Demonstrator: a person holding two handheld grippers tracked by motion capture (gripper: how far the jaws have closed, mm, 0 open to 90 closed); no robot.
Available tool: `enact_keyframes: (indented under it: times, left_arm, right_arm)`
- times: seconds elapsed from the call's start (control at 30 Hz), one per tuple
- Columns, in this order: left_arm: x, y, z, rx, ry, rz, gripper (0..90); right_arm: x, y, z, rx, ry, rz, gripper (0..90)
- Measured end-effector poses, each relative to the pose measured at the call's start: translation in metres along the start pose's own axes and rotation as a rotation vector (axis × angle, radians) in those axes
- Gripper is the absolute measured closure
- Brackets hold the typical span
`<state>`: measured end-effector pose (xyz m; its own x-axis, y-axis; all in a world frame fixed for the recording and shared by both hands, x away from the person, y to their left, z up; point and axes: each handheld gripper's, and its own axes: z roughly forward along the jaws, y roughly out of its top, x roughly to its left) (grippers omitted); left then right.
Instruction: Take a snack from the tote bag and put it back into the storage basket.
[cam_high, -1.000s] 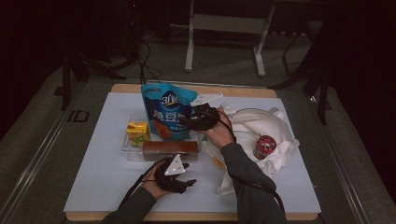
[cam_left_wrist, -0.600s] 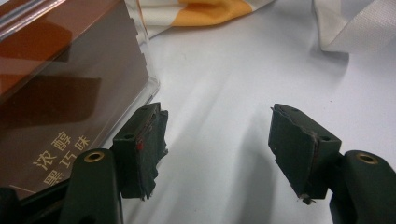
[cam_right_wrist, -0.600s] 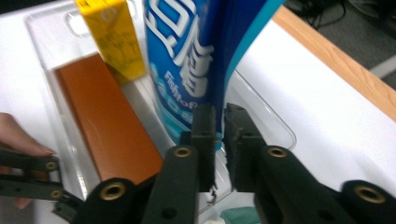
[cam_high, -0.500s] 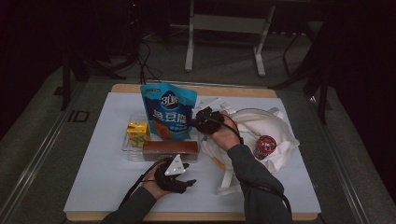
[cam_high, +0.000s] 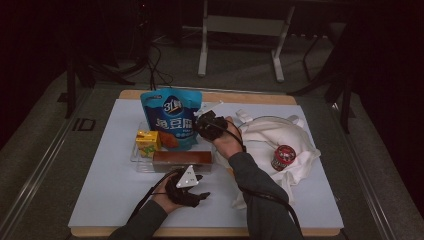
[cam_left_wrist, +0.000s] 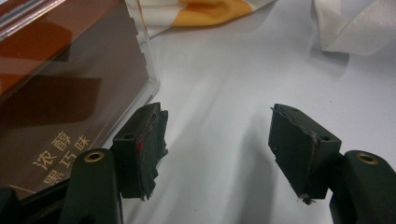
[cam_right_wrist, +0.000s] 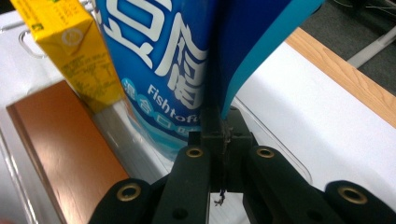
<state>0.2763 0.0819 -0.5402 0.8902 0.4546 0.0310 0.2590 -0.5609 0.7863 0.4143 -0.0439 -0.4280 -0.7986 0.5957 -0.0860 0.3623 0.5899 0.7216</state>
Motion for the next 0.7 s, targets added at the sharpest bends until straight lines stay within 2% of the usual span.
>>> enact_keyframes:
  times: [0.1,0.23,0.37,0.5,0.7]
  left_arm:
    - [0.000,0.000,0.000,0.000,0.000,0.002,35.5]
    - [0.000,0.000,0.000,0.000,-0.002,0.001,35.4]
    - [0.000,0.000,0.000,-0.001,-0.003,-0.004,35.4]
    - [0.000,0.000,0.000,0.001,-0.002,-0.002,35.4]
    - [0.000,0.000,0.000,-0.001,-0.002,-0.006,35.4]
  right_arm:
    - [0.002,0.003,0.003,0.006,-0.014,-0.005,89.3]
    - [0.001,0.002,0.002,0.009,-0.011,-0.015,85.5]
    - [-0.002,0.001,-0.006,-0.017,0.000,-0.005,74.7]
    - [-0.003,-0.001,-0.017,-0.028,0.001,-0.025,67.4]
    - [-0.004,-0.003,-0.029,-0.038,0.005,-0.051,64.2]
